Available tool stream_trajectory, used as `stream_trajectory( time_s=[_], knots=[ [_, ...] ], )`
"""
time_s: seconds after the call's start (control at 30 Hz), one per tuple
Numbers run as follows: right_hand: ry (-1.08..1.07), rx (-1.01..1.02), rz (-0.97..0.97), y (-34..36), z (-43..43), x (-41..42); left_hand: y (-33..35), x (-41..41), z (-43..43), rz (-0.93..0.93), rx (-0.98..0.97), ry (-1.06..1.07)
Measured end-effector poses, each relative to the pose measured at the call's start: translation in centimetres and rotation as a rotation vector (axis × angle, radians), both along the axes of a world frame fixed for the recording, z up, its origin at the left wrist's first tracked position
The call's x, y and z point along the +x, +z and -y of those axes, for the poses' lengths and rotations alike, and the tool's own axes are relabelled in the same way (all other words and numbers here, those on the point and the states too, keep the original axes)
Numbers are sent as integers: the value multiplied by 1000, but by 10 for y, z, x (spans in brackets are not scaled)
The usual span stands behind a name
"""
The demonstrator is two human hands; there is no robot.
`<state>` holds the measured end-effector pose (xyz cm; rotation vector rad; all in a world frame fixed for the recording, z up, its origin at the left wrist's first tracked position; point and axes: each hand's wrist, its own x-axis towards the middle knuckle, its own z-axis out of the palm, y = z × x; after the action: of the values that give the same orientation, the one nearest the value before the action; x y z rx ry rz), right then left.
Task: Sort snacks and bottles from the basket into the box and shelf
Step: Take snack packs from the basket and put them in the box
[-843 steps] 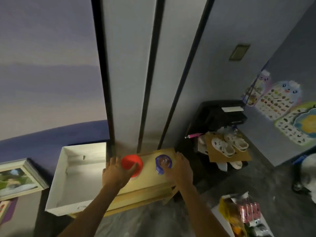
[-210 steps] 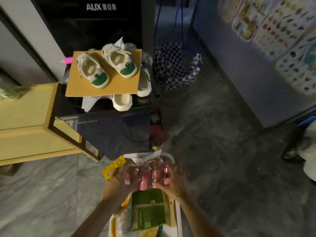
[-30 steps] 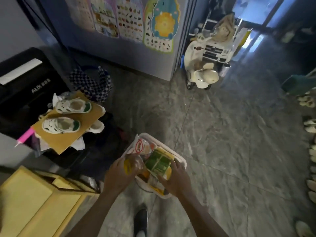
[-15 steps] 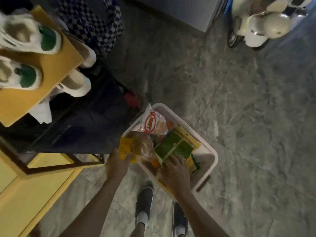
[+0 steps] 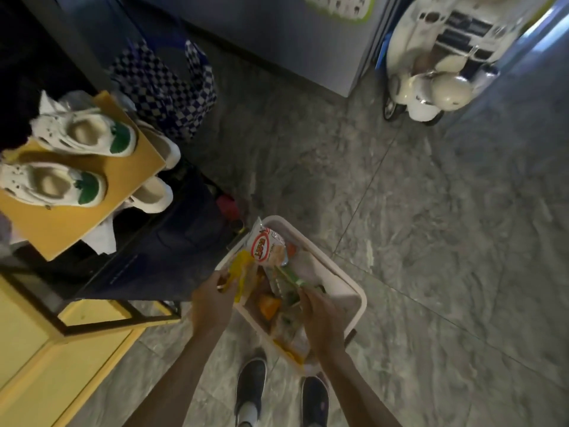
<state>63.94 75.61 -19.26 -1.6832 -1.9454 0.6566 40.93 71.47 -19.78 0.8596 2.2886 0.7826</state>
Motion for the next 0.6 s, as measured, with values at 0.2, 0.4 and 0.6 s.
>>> stream_trajectory(
  time_s=[0.2,0.4,0.6],
  knots=[
    [-7,97,-8,96,-8,-8,87,-7,1,-39,132,13],
    [32,188,-54,184,3,-22,178,-19,21,-110,232,-24],
    [180,358,-203,281,11,-28,279,-20,62,-152,335,42]
  ],
)
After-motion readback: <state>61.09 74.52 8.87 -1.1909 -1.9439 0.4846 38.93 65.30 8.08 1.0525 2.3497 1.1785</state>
